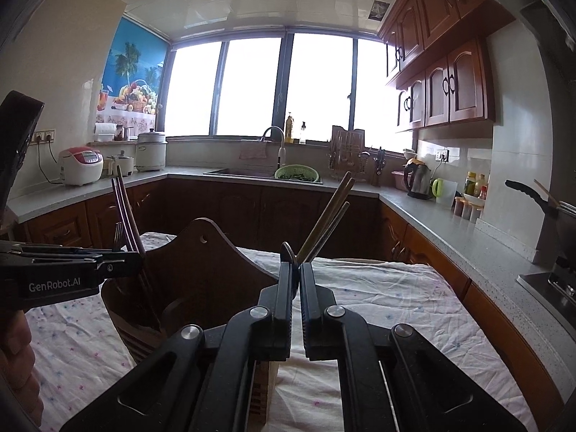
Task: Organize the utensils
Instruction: 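Lift the held fork and spoon and carry them above the wooden holder, then open both tools to drop the fork and spoon into the holder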
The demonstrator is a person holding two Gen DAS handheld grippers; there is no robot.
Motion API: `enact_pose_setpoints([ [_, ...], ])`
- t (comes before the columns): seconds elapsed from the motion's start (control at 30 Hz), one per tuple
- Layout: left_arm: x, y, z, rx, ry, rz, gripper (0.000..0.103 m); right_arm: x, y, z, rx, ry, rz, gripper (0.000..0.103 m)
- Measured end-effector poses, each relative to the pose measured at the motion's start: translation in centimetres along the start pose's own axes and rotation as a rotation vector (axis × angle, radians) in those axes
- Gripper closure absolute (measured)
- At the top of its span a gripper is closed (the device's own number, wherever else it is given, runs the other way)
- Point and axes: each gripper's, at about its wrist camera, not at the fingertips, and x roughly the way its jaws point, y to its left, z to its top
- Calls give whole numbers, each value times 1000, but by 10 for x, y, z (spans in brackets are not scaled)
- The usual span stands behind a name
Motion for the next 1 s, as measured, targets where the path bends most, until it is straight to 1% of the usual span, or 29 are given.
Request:
enact_pose_setpoints([
  [0.07,0,0,0,-1,4,0,86,1,-2,1,11,9,6,97],
  [0.13,0,0,1,-5,6,-4,86,2,-2,1,20,19,15,95],
  [0.47,-1,4,1,-16,12,-4,86,7,-10,1,78,70,46,95],
  [0.5,-3,4,1,-18,11,-9,86,6,-11,1,88,72,53,91],
  [0.53,-4,4,0,-17,9,-11,84,5,-12,1,97,74,60,84],
  [0.6,-9,4,-1,-16,-2,-5,73,2,-16,1,115,76,71,76],
  [0.67,-16,3,-3,-21,-15,-3,54,0,-20,1,135,82,77,72],
  [0.73,-25,4,-5,-29,-30,3,47,-1,-24,1,160,95,79,67],
  [0.77,-29,5,-6,-36,-33,7,40,-3,-27,0,173,100,73,66],
  [0.8,-33,7,-8,-48,-37,9,36,-5,-29,0,184,104,63,61],
  [0.83,-38,10,-9,-61,-42,12,25,-7,-32,0,196,102,56,55],
  [0.87,-42,12,-11,-72,-48,17,17,-10,-36,0,210,101,54,52],
  [0.9,-46,14,-12,-81,-53,25,14,-12,-39,-1,223,101,52,41],
  [0.93,-50,15,-14,-87,-54,34,9,-15,-40,-2,235,103,53,31],
  [0.97,-53,17,-16,-93,-52,45,2,-18,-42,-2,246,102,59,26],
  [1.0,-56,18,-18,-98,-51,56,1,-20,-43,-2,254,100,66,19],
])
